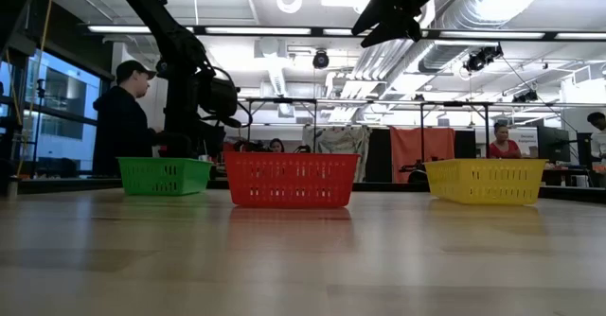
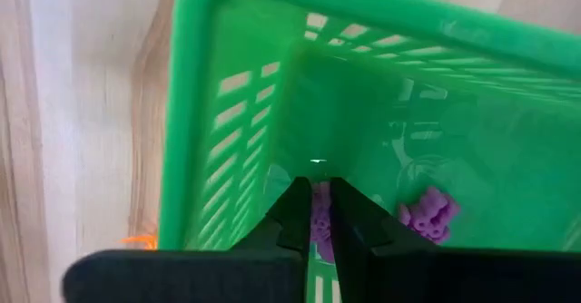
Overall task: Sort Halloween decoration
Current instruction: Put the purple skeleton toy into the green bin
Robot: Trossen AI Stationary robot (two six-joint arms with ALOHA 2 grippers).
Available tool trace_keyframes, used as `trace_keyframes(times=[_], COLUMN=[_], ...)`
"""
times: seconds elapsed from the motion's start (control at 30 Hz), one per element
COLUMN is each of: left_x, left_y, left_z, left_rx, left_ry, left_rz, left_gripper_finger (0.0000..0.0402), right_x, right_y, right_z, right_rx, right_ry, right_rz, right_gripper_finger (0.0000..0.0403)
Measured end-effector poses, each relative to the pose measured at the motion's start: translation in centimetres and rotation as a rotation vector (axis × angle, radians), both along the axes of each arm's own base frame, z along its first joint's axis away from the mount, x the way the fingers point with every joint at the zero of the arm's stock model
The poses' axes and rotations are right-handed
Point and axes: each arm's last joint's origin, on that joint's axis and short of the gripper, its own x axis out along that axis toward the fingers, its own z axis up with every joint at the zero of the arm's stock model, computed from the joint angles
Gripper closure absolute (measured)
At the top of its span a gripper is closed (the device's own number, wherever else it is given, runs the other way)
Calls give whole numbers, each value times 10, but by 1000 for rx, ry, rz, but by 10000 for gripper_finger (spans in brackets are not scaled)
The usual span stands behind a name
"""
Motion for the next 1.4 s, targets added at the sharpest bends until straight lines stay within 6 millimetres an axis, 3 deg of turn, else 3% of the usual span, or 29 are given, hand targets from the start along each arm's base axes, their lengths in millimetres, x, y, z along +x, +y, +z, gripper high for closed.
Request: trace_keyframes(times=[0.33,0.5,0.63,0.73,0.83,1.03,1.2,1.4], left_x=[-1,-5,-10,-13,-17,-23,-27,-32], left_y=[-4,-8,-12,-18,-27,-61,-95,-129], left_z=[9,34,68,101,129,167,174,156], left_rx=[25,91,165,184,128,60,67,82], left_ry=[3,-56,-136,-320,-617,-1069,-1349,-1555], left_rz=[-15,-14,38,149,247,242,154,48], left_gripper_finger=[287,243,219,209,204,208,208,207], right_x=[0,0,0,0,0,0,1,2], right_y=[0,0,0,0,0,0,2,5], right_z=[0,0,0,0,0,0,0,1], right_rx=[0,0,-8,-20,-27,-35,-30,2], right_ry=[0,0,4,10,13,18,17,-13], right_rz=[0,0,6,14,19,36,93,216], right_gripper_finger=[205,205,205,205,205,205,205,205])
